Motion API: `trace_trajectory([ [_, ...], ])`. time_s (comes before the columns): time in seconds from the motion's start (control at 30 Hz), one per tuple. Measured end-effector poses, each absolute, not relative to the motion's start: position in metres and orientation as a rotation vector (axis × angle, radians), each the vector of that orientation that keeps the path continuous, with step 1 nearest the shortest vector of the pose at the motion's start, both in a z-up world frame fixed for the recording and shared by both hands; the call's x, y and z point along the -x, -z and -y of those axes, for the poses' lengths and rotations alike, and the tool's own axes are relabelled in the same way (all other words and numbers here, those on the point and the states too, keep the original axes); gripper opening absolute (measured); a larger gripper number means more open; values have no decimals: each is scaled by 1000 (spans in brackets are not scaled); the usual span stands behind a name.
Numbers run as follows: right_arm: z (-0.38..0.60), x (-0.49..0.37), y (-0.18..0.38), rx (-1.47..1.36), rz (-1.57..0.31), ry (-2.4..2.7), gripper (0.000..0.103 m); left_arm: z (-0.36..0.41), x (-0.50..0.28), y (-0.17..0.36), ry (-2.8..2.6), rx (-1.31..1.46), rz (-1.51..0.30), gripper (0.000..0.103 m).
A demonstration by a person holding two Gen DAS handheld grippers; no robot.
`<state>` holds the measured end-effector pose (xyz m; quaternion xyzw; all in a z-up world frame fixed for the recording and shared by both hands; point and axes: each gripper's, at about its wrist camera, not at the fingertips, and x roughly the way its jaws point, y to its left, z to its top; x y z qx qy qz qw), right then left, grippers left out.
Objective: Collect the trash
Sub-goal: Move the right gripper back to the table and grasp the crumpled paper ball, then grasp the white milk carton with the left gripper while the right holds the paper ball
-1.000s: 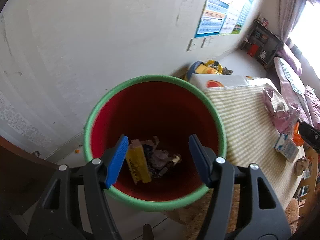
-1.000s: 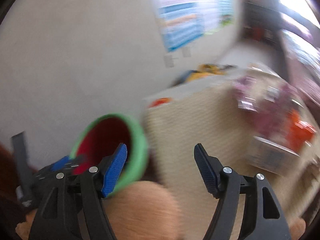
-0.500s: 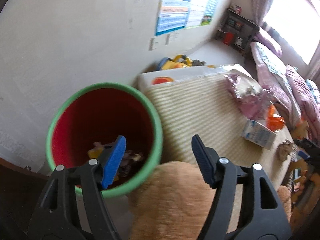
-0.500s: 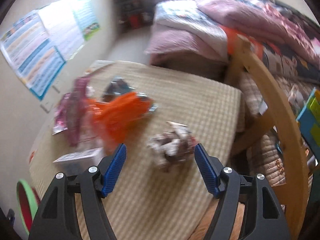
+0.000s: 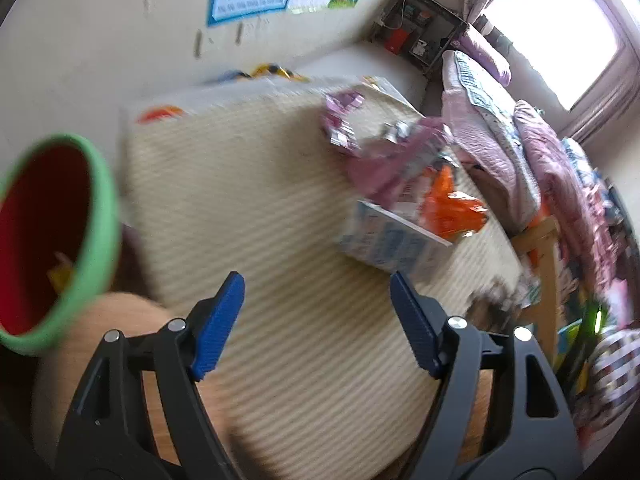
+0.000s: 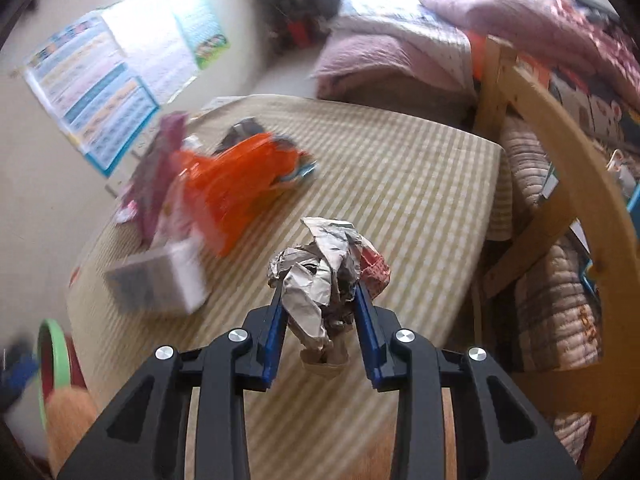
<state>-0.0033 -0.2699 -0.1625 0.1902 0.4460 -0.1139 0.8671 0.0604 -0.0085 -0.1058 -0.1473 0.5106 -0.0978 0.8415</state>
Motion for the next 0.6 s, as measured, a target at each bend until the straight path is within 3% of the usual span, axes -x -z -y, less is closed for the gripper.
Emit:
trace_trajectory([
  [0.23,255,3,155,-338,-871,200,32,66,-94,133,176,468,-1117,75],
  [0.6,271,8,162,-405,-858,189,32,84,-123,181,-59,704,-1228,81],
])
